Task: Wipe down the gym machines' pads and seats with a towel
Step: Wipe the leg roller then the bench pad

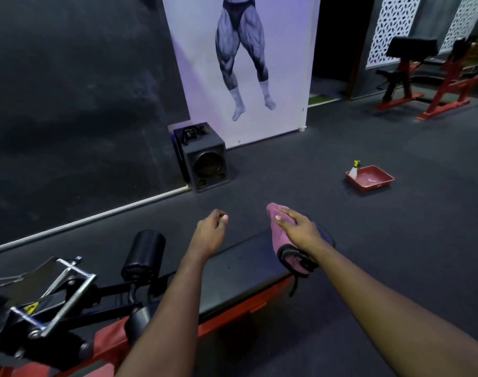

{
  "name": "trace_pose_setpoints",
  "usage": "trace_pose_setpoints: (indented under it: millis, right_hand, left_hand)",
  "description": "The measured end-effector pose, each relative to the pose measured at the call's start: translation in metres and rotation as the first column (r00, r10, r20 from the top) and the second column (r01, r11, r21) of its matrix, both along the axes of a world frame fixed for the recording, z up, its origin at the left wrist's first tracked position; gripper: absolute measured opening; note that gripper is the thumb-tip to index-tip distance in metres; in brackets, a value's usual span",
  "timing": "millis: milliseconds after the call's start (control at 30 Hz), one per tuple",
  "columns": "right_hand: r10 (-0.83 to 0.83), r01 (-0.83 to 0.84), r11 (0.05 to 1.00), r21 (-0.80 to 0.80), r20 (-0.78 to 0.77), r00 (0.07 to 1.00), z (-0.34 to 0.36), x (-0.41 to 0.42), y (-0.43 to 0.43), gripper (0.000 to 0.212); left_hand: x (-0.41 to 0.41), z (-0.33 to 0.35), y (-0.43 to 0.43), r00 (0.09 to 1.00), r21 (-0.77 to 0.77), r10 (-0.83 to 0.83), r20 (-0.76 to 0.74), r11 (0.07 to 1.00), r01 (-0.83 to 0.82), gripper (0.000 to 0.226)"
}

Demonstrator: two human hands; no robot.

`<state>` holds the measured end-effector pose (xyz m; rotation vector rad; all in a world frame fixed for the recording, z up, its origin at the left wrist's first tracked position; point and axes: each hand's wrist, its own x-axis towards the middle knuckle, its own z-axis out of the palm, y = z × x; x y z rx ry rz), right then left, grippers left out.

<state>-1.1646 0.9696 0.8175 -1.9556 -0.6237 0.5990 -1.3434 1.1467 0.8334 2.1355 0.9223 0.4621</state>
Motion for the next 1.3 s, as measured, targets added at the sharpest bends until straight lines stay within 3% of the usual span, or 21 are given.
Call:
trace_pose_setpoints:
  millis: [467, 933, 1300]
  right_hand:
    - [0.033, -0.033, 0.999, 0.008, -0.003, 0.999, -0.008, 0.242, -0.014, 0.04]
    - [0.243, -0.238, 0.967, -0.094, 0.049, 0.969, -0.004, 0.536, 0.14, 0.04]
    - [0.538, -0.536, 0.841, -0.068, 0.012, 0.843, -0.018, 0.693, 0.286, 0.041]
  left_hand:
    - [0.244, -0.018, -0.013, 1.0, -0.011, 0.021, -0.019, 1.0, -0.021, 0.022]
    - [0.53, -0.04, 0.115, 0.976, -0.078, 0.216, 0.022, 0.974, -0.214, 0.023]
    - [0.64, -0.05, 0.189, 0.858, -0.061, 0.514, 0.003, 0.856, -0.513, 0.024]
